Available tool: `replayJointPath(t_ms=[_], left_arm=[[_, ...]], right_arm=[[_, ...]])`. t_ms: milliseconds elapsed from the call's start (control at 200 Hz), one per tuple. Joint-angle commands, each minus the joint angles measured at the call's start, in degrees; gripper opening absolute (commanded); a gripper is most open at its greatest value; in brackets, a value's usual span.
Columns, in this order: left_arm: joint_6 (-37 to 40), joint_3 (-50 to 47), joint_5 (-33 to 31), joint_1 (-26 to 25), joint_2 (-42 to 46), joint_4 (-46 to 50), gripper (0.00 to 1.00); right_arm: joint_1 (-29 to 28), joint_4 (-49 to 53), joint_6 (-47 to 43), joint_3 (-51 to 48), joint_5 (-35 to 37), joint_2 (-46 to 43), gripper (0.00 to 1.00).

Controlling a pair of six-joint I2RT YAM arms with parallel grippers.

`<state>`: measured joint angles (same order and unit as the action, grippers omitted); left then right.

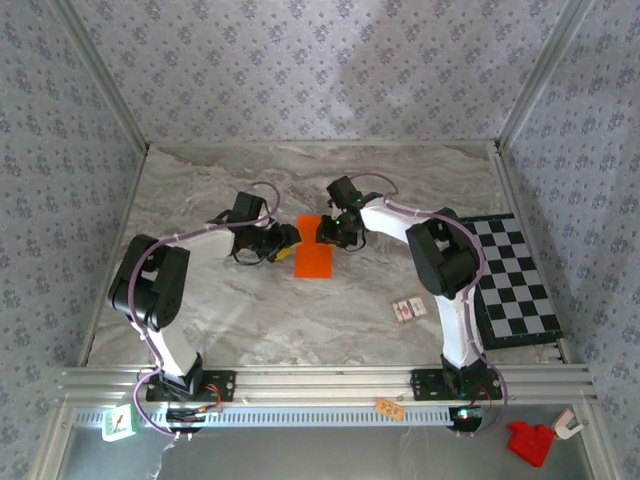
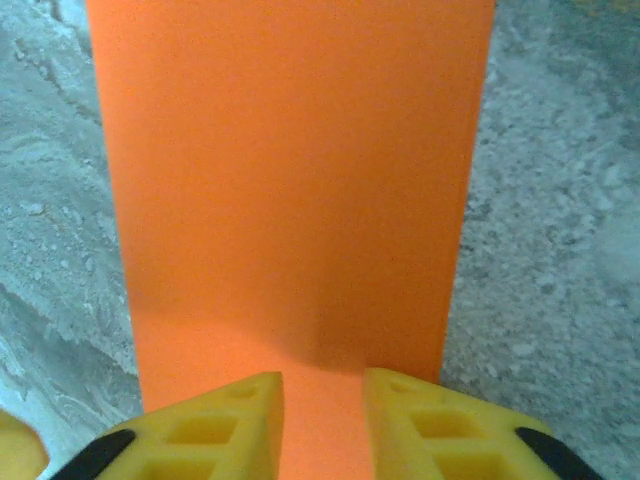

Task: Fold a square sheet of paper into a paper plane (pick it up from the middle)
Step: First fold the square sheet of paper in half at the center of the table.

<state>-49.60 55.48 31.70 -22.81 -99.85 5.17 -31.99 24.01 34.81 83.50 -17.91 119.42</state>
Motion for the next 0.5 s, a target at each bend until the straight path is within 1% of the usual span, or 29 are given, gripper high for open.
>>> replayJointPath(t_ms=[0,80,205,390,495], left_arm=[[-0.2,3.89,1.64,-0.22,-2.49,-1.76,0.51],[0.95,6.11,2.13,-0.15,-4.72,-1.47,0.5],[2.6,10.31,2.92,-0.22,-8.96,-0.41,0.46],[4.46,16.55,2.88,-0.31,-14.08,2.4,0.43],[3.77,18.57,2.07,-0.35,-16.85,4.22,0.41]], right_arm=[[0.68,-0.74,-3.33,-3.44,-1.01,-6.01,0.34],[1.02,-1.59,-3.37,-6.17,0.01,-8.85,0.35],[1.92,-3.46,-2.19,-10.18,1.25,-11.76,0.36],[2.55,-4.69,-0.63,-12.73,1.77,-12.79,0.38],[2.54,-5.29,0.37,-13.19,1.44,-12.8,0.39]])
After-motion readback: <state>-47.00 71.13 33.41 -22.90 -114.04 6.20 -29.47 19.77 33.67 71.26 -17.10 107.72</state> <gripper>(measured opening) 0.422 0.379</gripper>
